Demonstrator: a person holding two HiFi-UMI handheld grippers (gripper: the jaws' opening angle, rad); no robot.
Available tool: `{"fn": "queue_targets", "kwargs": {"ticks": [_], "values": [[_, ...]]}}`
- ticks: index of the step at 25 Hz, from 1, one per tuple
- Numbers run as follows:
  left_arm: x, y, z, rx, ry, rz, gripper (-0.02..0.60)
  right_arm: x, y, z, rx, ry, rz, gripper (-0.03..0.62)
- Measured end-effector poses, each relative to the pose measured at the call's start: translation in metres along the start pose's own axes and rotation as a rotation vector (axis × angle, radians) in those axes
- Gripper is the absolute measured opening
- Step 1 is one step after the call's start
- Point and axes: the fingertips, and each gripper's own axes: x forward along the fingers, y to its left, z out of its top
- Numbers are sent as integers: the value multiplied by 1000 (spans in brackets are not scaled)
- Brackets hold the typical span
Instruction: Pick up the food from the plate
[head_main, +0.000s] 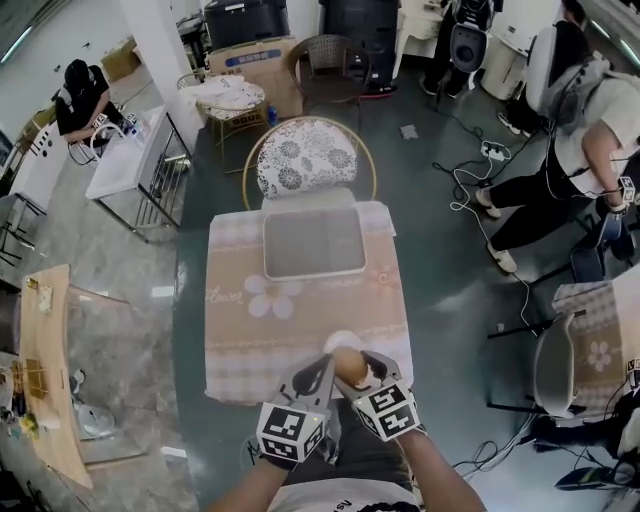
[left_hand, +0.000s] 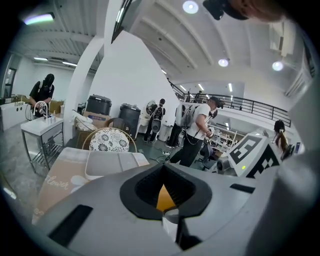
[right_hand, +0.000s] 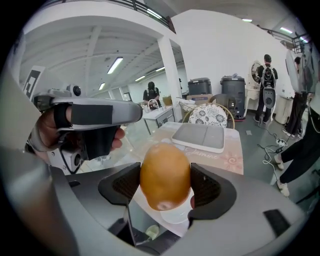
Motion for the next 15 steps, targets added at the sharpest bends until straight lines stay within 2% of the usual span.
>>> {"fn": "queue_targets", "kwargs": {"ticks": [10,15], "values": [[-34,-19,69,47,-76,-19,6,-66,13,69,0,-171,-27,288],[-57,-37,79,62,-101,-38,6,-92,31,84,2,-233,-31,288]]}}
